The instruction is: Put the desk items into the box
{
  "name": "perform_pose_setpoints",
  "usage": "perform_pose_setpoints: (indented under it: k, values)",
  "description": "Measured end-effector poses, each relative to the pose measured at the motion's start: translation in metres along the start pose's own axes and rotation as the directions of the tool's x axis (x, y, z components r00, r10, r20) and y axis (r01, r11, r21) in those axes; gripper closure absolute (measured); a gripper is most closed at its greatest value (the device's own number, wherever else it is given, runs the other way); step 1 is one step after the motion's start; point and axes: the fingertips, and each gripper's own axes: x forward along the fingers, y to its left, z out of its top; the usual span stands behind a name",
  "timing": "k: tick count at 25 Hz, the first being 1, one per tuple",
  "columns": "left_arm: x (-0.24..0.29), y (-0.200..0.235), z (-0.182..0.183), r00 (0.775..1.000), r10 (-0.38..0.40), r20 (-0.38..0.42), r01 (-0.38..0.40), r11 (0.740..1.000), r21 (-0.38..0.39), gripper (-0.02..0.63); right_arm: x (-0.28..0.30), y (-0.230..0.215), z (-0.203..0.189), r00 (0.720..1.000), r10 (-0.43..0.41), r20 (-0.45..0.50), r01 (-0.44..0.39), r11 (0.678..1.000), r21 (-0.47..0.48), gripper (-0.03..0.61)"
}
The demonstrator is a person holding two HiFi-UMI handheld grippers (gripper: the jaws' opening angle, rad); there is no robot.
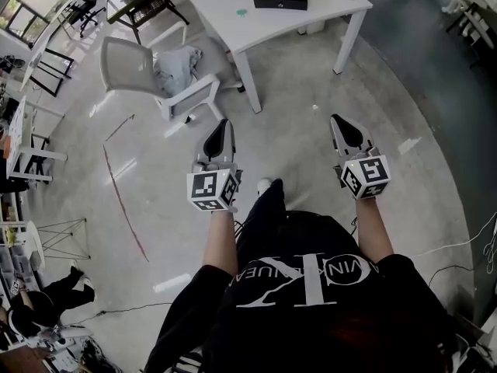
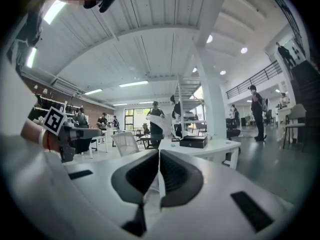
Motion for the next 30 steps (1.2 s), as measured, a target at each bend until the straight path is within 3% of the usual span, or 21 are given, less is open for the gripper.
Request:
perform_pose_setpoints:
  k: [11, 30]
  values:
    - [0.059, 0.022, -0.010, 1.000, -0.026, -0.003, 0.026, 1.000, -0.016, 0.603, 0.044, -0.029, -0.009, 1.000, -0.014, -0.018, 0.015, 0.999, 0.039, 0.561]
    - [0.217, 0.106, -0.016, 0.995, -0.072, -0.073, 0.068, 0.996, -0.052, 0.603, 0.203, -0.091, -0.001, 0.996, -0.021, -0.083, 0.028, 0.996, 0.080, 0.555]
